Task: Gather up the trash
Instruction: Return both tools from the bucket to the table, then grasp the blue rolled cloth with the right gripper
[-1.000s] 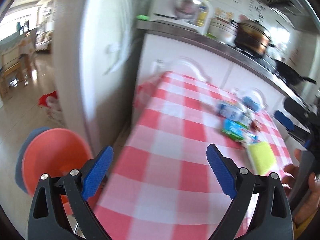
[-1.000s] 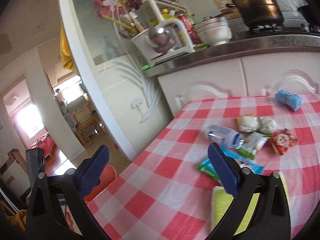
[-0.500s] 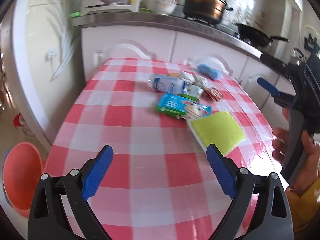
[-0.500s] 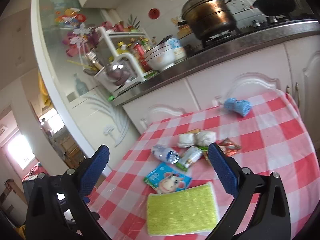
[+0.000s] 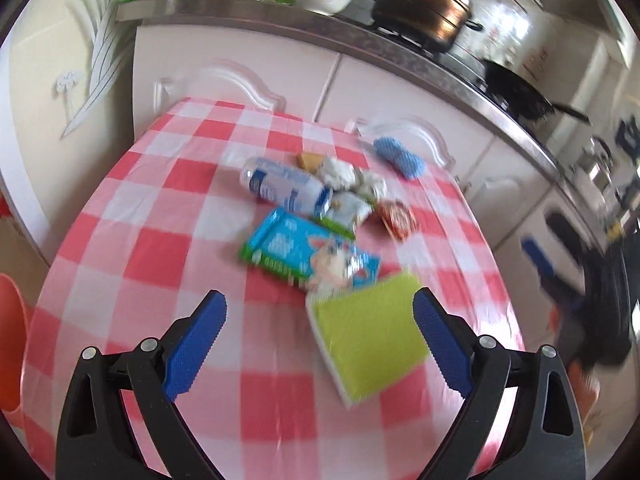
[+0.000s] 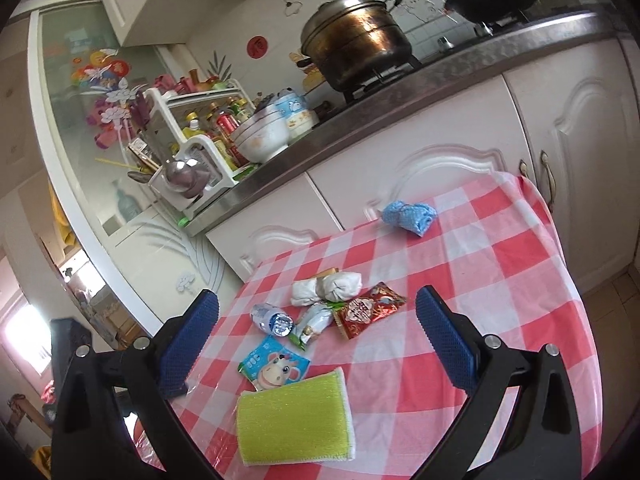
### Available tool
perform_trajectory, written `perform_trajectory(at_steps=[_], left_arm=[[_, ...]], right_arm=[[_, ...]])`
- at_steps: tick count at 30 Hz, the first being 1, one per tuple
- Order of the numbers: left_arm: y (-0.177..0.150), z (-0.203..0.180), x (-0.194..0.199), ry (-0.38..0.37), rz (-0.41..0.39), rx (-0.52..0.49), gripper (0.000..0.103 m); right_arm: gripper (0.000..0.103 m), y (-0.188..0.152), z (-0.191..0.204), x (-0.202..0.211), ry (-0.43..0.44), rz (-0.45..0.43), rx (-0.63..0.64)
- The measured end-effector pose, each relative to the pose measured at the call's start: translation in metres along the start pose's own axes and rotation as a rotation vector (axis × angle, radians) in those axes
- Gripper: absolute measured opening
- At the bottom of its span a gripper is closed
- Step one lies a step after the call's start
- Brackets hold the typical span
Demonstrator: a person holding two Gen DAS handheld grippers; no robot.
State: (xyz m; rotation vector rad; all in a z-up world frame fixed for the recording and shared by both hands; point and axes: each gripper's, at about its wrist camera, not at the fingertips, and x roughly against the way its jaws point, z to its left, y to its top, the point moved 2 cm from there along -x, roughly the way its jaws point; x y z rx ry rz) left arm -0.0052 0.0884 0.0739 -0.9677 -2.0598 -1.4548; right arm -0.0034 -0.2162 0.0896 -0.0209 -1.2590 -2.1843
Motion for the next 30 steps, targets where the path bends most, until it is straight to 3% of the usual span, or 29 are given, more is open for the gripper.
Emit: perform_trajectory(at_steps=[7,13,16,25,27,29,30], left_arm=[[0.048,0.007,-0.051,0.018,0.044,0.131,0.093],[0.071,0.017,-0.087,0.036,0.085,0.173,0.093],[0.078,0.023,-0.101,0.052,0.095,0.183,0.093],[0.090,0.031,-0.130,0.084,0.116,0.153,0.093],[0.093,0.032,-0.134,0.090,0.111,0.140,0.093],[0.095,0.031,-0.137,0.092,0.113,0.118,0.093],[0.095,0.031,-0.139,0.092,0.115,0.113,0.093]], right_arm=[[0.099,0.006,-0.016,-0.002,-0.038,0.027,-0.039],[0.099,0.030,-0.024,-0.015,-0.171,0.053,-0.034],[0.099,0.044,-0.030,-0.035,-0.245,0.092,0.019],[0.098,0.073,-0.055,-0.124,-0.228,0.214,0.094],[0.096,0.077,-0.057,-0.141,-0.241,0.227,0.132],[0.080,0.083,-0.061,-0.159,-0.253,0.249,0.155],[0.078,0.087,-0.064,-0.169,-0.258,0.261,0.168]])
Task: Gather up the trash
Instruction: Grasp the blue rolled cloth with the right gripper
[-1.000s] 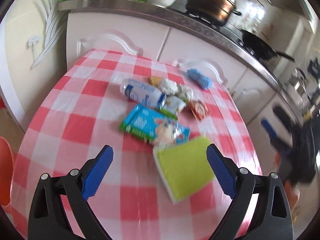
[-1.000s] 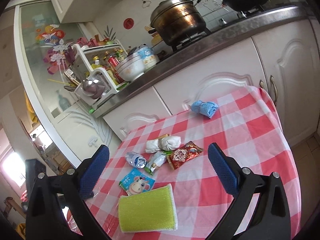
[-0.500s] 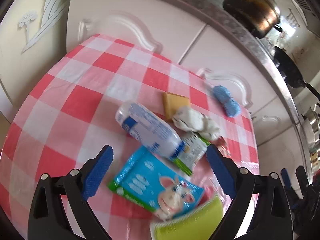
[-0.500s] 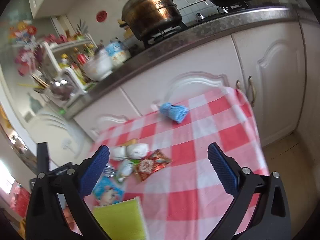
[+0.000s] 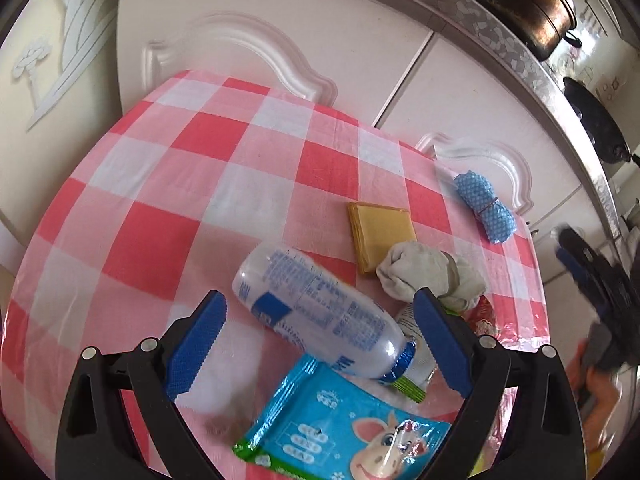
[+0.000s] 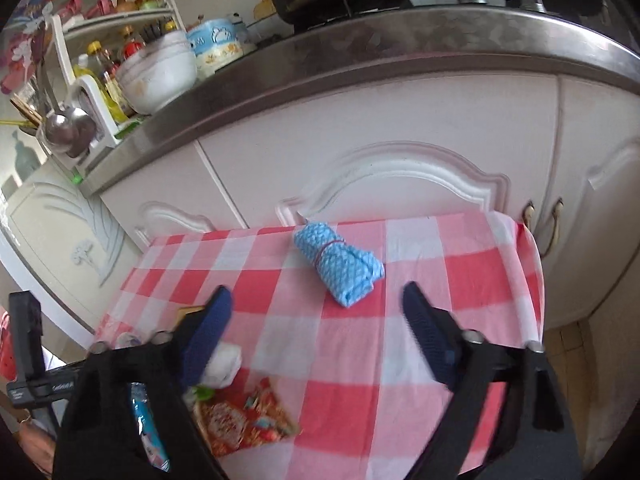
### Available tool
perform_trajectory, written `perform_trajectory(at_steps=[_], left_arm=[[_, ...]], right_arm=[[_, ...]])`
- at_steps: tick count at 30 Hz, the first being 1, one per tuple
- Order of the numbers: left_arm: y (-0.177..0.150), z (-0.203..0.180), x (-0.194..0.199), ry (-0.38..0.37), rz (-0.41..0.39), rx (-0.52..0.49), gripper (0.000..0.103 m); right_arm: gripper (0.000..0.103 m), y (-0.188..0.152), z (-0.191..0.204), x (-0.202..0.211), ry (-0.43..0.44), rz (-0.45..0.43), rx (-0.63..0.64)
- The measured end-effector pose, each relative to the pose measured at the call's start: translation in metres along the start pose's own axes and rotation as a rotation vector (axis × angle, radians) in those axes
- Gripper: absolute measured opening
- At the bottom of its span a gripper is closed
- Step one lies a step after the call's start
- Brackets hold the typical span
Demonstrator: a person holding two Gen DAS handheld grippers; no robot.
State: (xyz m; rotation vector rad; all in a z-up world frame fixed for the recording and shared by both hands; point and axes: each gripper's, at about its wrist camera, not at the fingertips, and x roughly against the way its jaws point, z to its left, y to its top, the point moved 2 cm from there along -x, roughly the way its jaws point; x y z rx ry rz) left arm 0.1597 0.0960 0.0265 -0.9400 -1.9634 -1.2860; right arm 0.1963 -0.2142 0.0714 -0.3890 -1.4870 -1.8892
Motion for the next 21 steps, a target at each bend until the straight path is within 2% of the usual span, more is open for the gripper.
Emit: perform_trajectory(at_steps=[9,11,18,21], left_arm=[[0.003,-0.003,-0.011,0.022,-0.015,-0.056,0.093],[0.002,-0.002,-0.012,0.031,-0.024,-0.065,0.085],[0.003,0.000,-0.012,0.021,-0.038,-0.081,0.081],[0.004,0.001,-0.010,0.017,-0.058,-0.091,0.073]], right_arm=[[0.077,0.025,-0.005,-0.060,-0.079,0.078,0.104],[0.077,0.026,-0.004,-0.073,-0.091,0.096,0.124],[0.077,0.018,0.000,-0.104,-0.151,0.164,0.199],[0.062,0.013,0.002,-0.110,-0.169,0.171,0.210]])
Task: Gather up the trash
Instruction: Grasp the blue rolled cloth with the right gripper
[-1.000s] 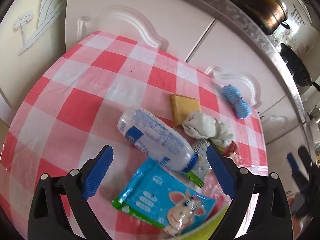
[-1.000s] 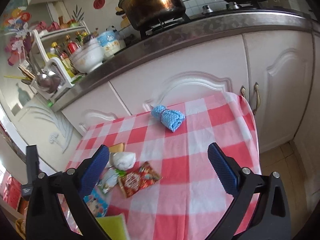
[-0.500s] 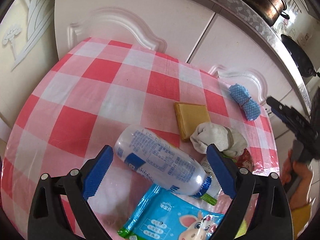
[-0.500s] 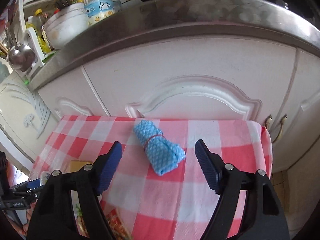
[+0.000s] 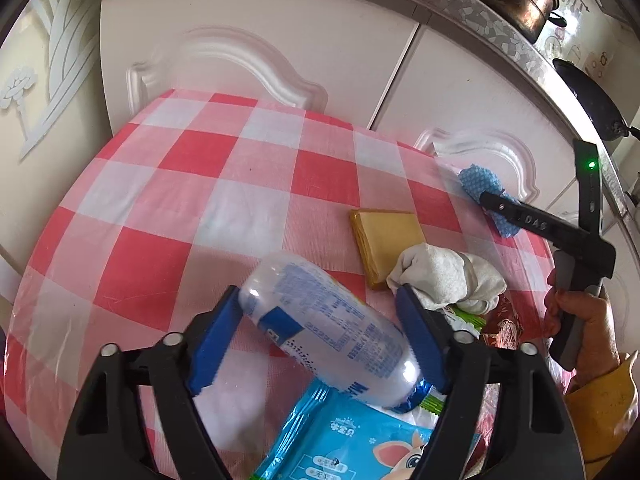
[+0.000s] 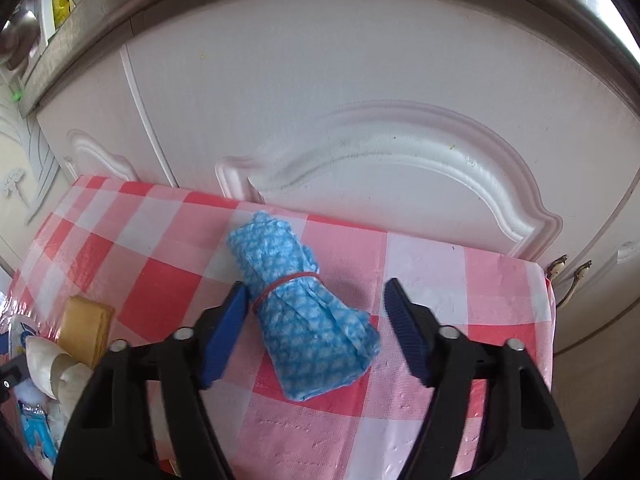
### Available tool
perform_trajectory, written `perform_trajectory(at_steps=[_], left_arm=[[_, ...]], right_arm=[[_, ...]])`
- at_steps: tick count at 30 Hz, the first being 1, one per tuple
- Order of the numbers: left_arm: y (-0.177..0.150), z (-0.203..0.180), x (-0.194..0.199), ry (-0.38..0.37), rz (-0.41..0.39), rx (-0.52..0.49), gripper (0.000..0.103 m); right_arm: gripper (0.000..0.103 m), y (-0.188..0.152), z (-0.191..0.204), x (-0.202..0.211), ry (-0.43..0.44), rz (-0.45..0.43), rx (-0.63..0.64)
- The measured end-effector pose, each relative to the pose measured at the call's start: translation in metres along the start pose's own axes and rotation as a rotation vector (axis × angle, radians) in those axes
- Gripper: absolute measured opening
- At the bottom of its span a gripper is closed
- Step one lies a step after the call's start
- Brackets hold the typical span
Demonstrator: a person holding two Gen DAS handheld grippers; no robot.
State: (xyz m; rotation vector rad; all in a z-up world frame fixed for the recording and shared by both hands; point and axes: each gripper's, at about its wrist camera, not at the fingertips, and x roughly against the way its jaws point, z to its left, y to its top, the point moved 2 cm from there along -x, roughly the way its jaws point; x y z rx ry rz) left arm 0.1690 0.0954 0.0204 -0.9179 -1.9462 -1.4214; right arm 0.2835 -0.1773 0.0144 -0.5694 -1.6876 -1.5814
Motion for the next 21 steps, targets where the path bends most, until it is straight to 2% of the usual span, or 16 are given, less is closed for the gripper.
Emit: perform_trajectory(at_steps=[1,8,21], left_arm=[[0.000,0.000,0.001,0.000,-0.004,-0.002,0.069],[-0.002,0.002,0.004,-0.021,-0.021,0.010,0.058],[-0.005,0.012,0.025,-0.047,-0.056,0.046,0.052]], right_arm=[[0.057,-0.002,0.001,0.000,-0.003,0.001,0.000],[0.036,-0.012,0.003,0.010,-0.036,-0.021,0.000],[0.028,-0.052,0.000,0.069,0.015,-0.118,-0.097]])
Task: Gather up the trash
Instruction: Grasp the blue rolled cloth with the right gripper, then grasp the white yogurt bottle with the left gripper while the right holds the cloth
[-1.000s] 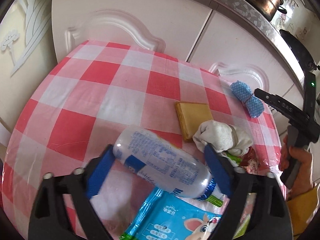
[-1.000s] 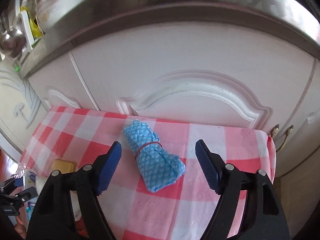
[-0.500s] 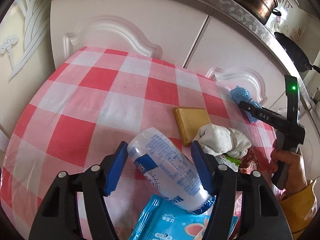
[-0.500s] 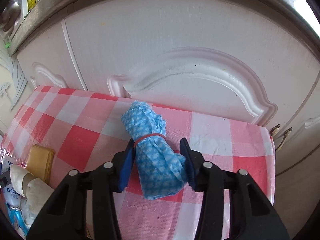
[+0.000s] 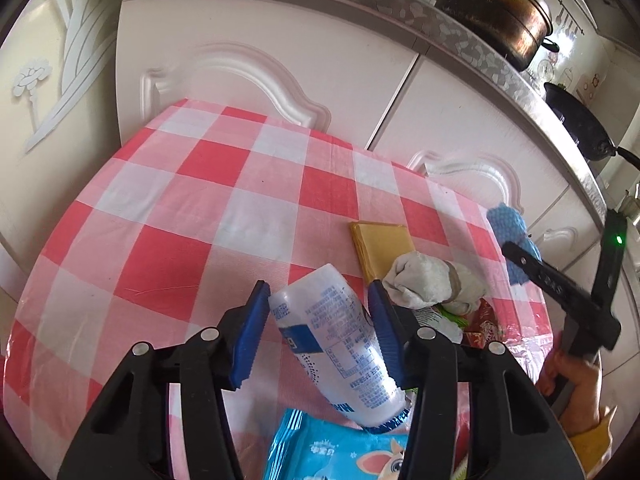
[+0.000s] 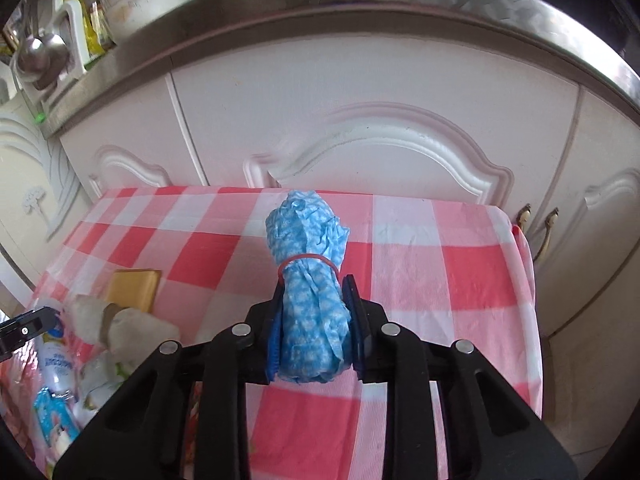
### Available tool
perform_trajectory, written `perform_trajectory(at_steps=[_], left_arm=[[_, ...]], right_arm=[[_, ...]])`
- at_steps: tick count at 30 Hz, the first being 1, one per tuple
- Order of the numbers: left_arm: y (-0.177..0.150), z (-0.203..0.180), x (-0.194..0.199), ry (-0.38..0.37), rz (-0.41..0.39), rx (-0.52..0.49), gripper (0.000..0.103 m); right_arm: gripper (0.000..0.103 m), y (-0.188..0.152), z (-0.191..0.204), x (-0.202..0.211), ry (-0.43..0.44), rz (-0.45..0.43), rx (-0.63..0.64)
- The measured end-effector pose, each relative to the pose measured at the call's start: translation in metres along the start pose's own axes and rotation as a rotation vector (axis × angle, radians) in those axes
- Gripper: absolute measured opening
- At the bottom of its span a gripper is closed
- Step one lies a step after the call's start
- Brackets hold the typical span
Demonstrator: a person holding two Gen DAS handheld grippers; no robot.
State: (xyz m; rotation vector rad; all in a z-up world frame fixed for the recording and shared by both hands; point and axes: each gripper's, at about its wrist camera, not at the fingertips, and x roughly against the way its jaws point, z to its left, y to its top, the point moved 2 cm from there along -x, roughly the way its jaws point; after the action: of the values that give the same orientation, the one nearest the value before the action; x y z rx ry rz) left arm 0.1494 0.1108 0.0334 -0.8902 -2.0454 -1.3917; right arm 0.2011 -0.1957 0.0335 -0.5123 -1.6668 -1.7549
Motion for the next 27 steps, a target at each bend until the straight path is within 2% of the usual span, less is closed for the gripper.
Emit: perform_trajectory(at_steps=[10,18,22,25,27], left_arm=[[-0.013,0.011,0.025,-0.038,-0.007,0.033,0.051],[-0.030,0.024,0.050,-0.030,-0.004,0.031,0.051],[-0.046,0.031,0.055,-0.035,0.023,0.012,0.050],[-0.056,0.031,0.058,-0.034,0.028,-0.041,0.051],[-0.055,0.029,0.061,-0.078,0.023,-0.099,0.053]], right_arm=[[0.027,-0.036,0.004,0.058,0.095,-0.065,-0.116],[0.027,-0.066,0.021,0.093,0.176,-0.105,-0.182],[0.027,-0.075,0.035,0.109,0.203,-0.120,-0.175],[0.027,-0.083,0.041,0.120,0.224,-0.127,-0.181],[0.027,-0.089,0.042,0.125,0.238,-0.125,-0.192]])
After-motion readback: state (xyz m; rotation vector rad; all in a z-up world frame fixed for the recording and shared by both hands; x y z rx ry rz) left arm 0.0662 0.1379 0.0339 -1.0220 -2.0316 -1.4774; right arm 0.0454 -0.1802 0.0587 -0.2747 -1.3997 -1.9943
